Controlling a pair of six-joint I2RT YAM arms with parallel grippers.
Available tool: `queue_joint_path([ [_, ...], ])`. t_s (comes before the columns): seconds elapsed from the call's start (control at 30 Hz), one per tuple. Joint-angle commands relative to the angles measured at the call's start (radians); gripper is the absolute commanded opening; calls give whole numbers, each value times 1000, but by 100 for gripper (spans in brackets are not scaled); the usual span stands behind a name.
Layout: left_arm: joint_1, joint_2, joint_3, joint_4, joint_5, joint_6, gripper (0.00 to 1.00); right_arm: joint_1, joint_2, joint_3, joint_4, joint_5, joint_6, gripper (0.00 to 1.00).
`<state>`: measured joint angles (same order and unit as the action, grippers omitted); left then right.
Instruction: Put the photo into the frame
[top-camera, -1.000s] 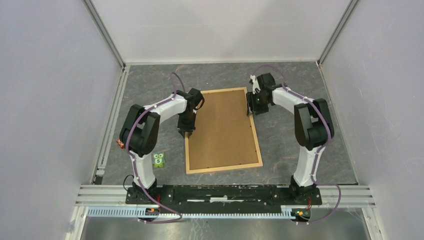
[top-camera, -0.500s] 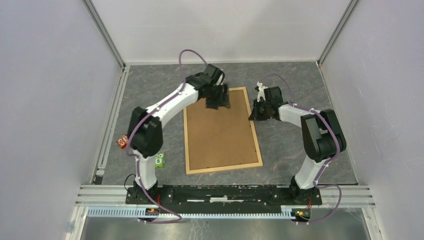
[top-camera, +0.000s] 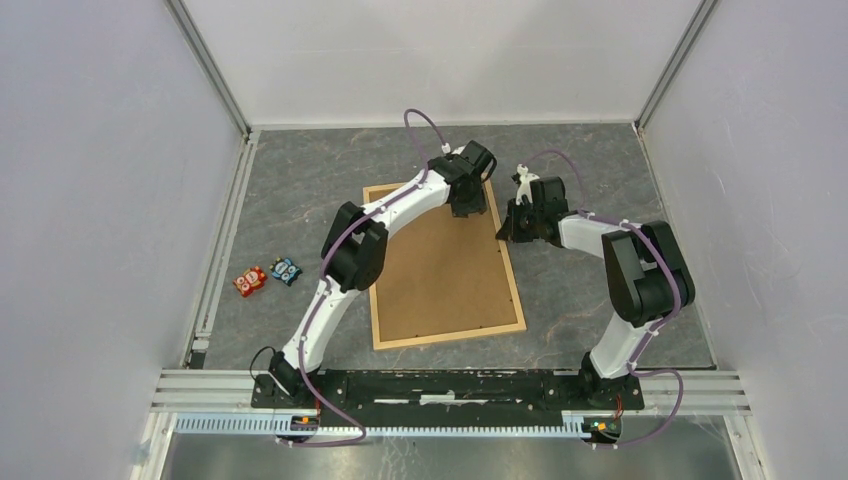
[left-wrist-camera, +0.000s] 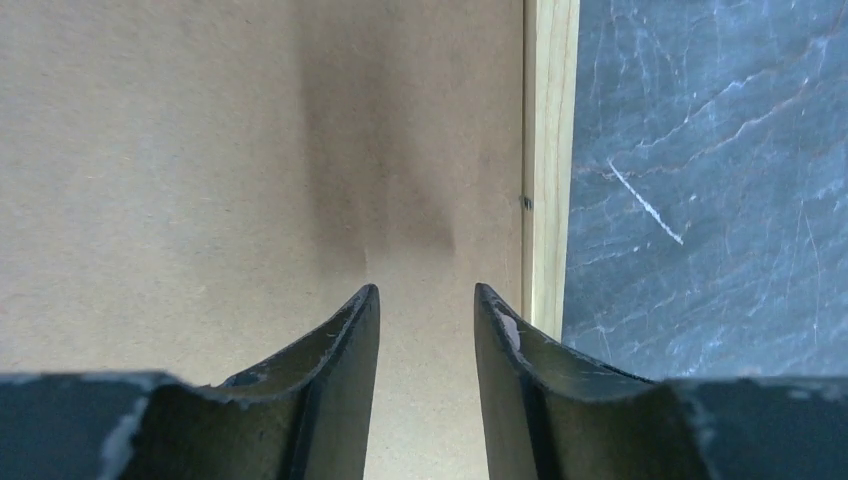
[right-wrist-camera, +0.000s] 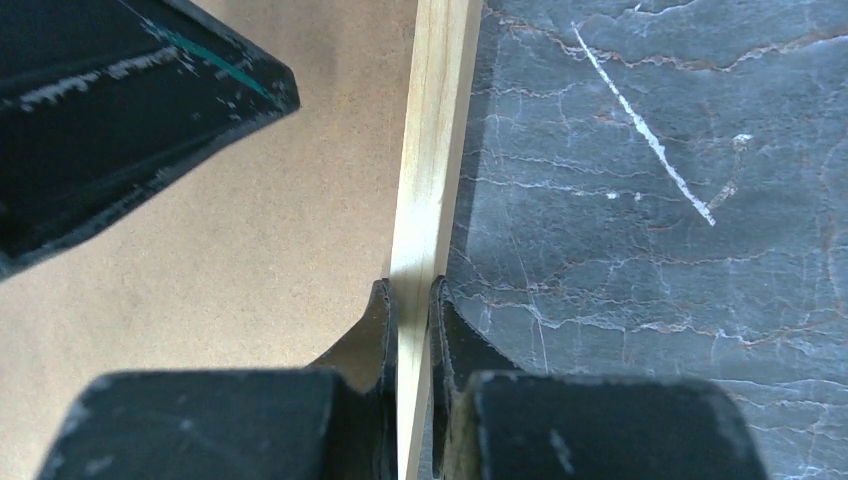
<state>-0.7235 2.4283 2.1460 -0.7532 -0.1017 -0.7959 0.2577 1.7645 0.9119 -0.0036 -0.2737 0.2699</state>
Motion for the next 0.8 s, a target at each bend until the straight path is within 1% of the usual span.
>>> queue_joint_path([
  [0.0, -22, 14, 75, -10, -164, -59, 45, 8, 25, -50, -40, 7, -15, 0],
  [0.1, -28, 47, 123, -11, -190, -30, 45, 7, 26, -54, -33, -12, -9, 0],
  [0.23, -46, 87, 166, 31, -194, 47, 53, 8, 31, -56, -22, -25, -3, 0],
  [0.3, -49, 96, 163, 65, -199, 71, 54, 9, 37, -59, -17, -30, -3, 0],
  [0.4, -50, 107, 163, 100, -204, 88, 50, 8, 42, -61, -12, -45, 0, 0],
  [0.53, -59, 119, 158, 101, -220, 116, 43, 9, 36, -62, -8, -51, 3, 0],
  [0.77, -65, 145, 158, 94, -224, 135, 43, 12, 35, -63, -6, -58, 2, 0],
])
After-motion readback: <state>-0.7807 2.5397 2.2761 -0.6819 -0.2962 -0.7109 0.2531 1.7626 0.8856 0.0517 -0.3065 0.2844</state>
